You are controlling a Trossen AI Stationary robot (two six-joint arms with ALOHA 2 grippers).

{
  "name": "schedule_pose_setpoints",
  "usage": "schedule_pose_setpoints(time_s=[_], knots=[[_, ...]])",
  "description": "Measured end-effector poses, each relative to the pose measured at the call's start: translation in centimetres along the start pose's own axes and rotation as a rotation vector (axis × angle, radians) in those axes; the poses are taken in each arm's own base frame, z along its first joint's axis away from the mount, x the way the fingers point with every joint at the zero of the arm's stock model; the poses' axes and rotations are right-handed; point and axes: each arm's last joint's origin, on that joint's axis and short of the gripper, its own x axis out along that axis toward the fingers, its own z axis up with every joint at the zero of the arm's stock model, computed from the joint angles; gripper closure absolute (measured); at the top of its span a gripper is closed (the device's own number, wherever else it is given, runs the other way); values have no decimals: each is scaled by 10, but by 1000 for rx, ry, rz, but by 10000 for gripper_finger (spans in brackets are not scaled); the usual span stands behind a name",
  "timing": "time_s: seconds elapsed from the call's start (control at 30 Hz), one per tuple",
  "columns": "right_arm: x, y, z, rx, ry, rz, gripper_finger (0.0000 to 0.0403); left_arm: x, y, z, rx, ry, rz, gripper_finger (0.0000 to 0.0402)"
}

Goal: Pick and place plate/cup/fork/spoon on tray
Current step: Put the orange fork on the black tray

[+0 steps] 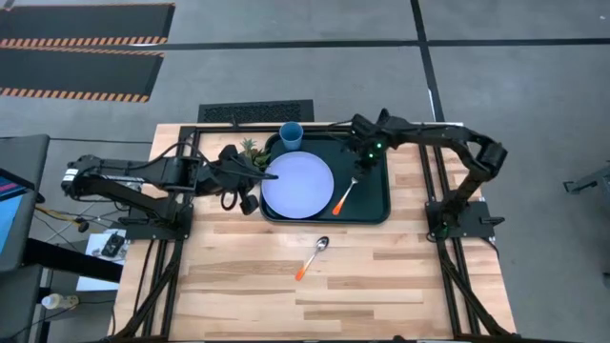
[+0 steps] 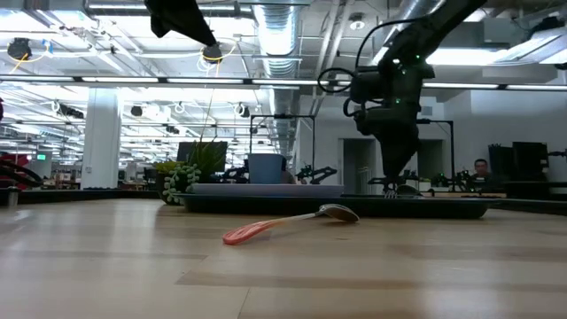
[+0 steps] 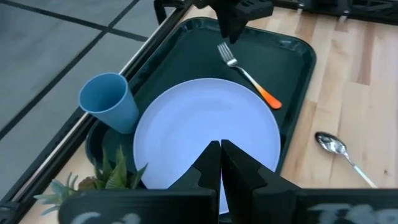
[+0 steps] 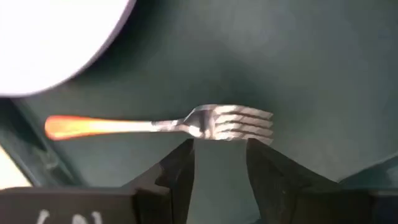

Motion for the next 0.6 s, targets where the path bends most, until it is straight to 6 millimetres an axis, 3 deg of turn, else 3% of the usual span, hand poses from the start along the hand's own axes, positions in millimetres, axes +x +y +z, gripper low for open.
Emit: schedule_pose_setpoints(time_s=[0.13,0.33,0.6], knots=[[-2,-16,3,32,-36,-21,231,2,5,1,-14,3,16,402],[-5,-39,1,67,-38,63,178,4,9,2,-28,4,33,402],[6,-44,-7,36,-42,92,170,6,15,3,-43,6,52,401]])
